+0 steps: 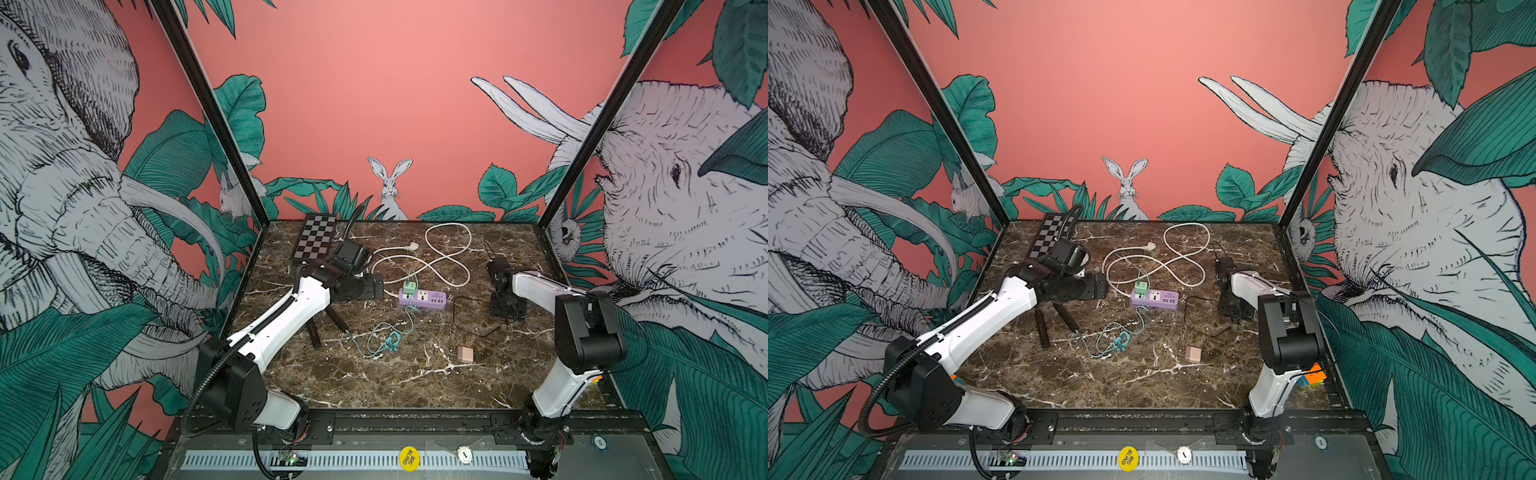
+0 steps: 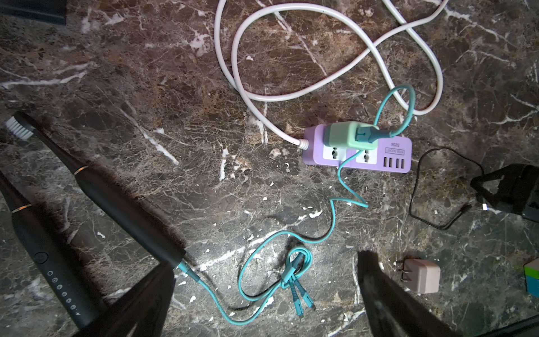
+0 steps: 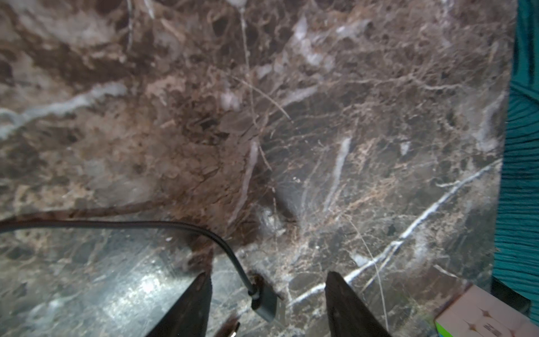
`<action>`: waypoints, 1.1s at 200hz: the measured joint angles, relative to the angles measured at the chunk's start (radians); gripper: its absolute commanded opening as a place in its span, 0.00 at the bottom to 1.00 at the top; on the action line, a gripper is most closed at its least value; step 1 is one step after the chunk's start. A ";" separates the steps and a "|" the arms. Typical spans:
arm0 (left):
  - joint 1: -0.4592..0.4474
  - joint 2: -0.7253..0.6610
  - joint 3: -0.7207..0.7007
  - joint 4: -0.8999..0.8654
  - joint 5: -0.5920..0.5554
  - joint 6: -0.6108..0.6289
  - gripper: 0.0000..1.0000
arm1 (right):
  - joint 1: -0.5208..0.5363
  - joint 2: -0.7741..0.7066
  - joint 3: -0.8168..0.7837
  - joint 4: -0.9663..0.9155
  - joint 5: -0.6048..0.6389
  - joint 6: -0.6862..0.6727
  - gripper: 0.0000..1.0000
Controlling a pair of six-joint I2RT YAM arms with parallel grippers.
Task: Charge the electric toothbrush
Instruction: Pick up the charging cable from the center of the board.
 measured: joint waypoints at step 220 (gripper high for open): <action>-0.025 0.000 0.000 0.002 0.000 0.003 0.99 | -0.003 -0.091 -0.138 0.114 -0.130 0.090 0.15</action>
